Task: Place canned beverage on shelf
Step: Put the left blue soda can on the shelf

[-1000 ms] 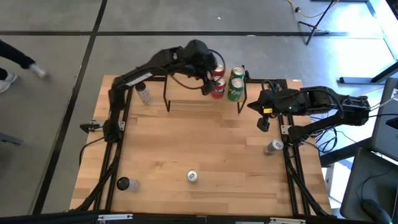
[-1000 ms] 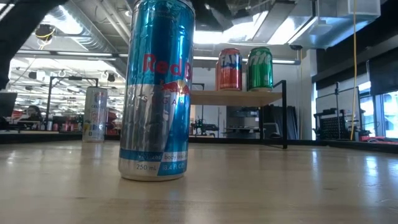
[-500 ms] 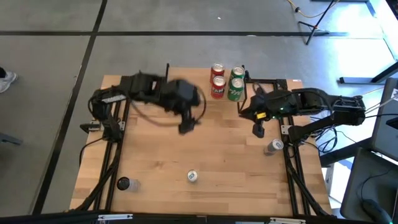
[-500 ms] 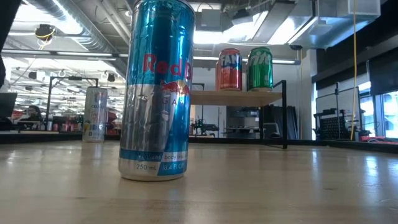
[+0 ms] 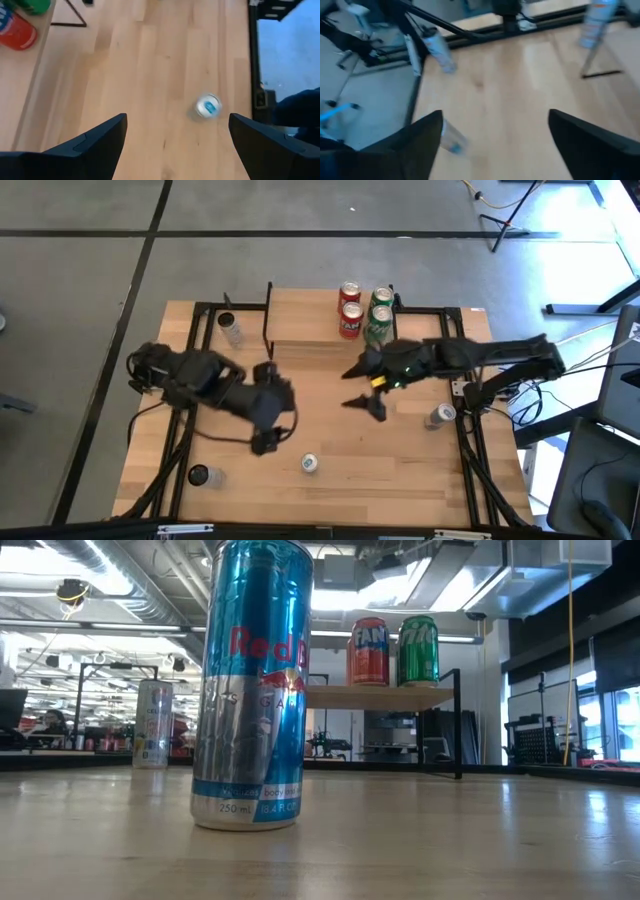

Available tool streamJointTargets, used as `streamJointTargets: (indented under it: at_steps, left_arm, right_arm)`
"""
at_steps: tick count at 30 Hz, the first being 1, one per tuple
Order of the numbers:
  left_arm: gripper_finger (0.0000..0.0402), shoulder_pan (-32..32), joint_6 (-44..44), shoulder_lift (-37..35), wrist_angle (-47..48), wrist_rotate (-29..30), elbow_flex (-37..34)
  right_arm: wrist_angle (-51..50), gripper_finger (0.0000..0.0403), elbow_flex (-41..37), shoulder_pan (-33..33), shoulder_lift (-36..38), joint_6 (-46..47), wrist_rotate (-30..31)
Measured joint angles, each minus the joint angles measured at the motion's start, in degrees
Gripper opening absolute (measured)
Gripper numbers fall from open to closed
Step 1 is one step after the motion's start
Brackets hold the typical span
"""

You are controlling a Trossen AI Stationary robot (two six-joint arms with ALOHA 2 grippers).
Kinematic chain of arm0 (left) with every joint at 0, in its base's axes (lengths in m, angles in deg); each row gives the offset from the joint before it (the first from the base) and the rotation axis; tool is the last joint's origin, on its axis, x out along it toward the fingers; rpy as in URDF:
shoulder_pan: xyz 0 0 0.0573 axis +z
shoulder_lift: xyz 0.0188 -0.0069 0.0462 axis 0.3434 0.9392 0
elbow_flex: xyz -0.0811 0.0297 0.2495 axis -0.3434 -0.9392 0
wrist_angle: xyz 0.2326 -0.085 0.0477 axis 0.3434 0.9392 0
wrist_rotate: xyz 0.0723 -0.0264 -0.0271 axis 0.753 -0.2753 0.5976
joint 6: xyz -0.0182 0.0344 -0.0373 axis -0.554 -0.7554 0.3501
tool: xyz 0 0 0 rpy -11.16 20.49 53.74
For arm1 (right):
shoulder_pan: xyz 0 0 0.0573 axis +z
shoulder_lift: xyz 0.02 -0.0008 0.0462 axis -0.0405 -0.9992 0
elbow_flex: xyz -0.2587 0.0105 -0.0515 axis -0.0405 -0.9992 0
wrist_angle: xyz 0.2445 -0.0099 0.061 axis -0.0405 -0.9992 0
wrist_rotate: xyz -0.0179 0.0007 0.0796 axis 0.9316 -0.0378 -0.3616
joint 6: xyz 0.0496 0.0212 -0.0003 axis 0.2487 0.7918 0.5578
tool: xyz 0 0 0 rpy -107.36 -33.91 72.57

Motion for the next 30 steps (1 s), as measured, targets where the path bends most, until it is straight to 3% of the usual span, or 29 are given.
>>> streamJointTargets:
  at_steps: [5, 11, 19, 26, 30]
  left_arm:
    - [0.0337, -7.3, 1.89, -2.38, 0.61, 3.62, -0.45]
    - [0.0337, -10.99, 5.54, -5.39, 0.34, 5.75, -7.44]
    - [0.0337, -9.31, 8.42, -9.21, -12.44, 2.37, -25.35]
    - [0.0337, -7.43, 18.94, -8.65, -20.74, 1.57, -30.96]
    - [0.0337, -6.93, 21.79, -8.63, -28.41, 1.43, -34.26]
  right_arm:
    - [3.27, 0.0397, 0.0, 4.55, -2.76, 6.58, 2.61]
    - [0.2, 0.0388, 0.0, 11.49, -2.75, 16.36, 8.21]
    - [-10.1, 0.0361, 0.0, 23.16, -2.68, 24.71, 21.43]
    - [-17.75, 0.0349, 0.0, 32.04, -2.72, 28.16, 28.46]
    - [-19.13, 0.0348, -1.85, 36.07, -2.58, 30.03, 29.47]
